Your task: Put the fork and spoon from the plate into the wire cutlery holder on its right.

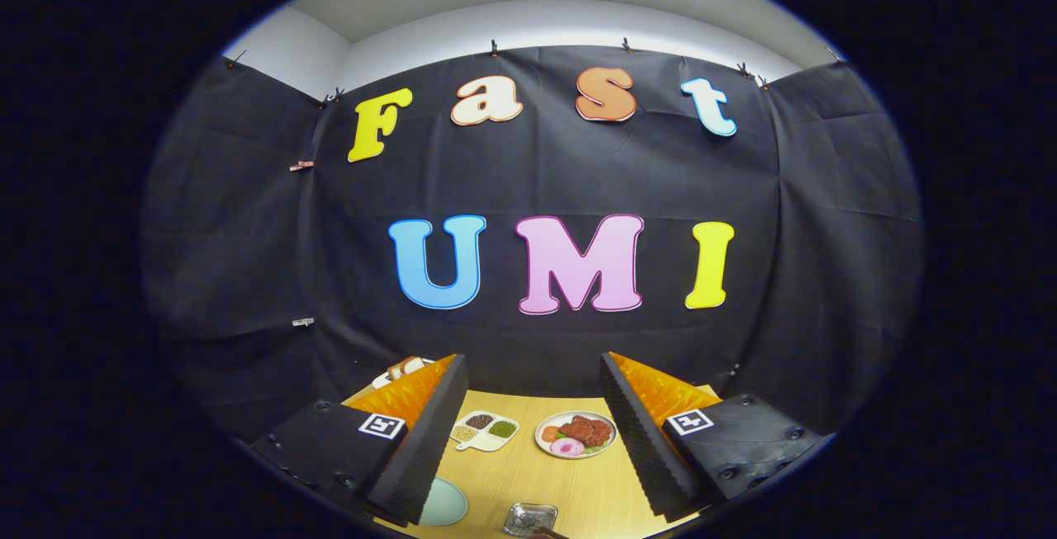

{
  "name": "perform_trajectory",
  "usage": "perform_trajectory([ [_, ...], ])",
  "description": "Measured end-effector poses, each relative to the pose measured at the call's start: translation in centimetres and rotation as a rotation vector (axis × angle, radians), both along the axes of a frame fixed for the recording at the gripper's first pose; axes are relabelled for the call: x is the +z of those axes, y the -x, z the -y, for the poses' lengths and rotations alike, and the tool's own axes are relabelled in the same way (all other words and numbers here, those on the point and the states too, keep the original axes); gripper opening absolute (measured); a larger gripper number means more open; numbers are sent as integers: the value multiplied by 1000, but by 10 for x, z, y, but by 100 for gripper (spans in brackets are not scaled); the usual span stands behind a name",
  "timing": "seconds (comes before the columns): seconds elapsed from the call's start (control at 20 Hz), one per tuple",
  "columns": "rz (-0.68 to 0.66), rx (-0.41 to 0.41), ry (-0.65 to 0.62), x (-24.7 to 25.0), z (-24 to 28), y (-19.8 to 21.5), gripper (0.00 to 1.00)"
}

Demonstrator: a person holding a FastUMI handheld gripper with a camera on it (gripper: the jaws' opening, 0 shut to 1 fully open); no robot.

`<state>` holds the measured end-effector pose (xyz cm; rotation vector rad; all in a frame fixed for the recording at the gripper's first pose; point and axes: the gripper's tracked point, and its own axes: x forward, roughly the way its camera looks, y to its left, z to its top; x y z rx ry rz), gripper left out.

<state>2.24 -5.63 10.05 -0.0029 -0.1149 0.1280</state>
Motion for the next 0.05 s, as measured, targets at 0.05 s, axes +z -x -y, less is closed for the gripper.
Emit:
perform_trajectory([
  [0.05, -4, 0, -10, -3, 0, 0, 99],
])
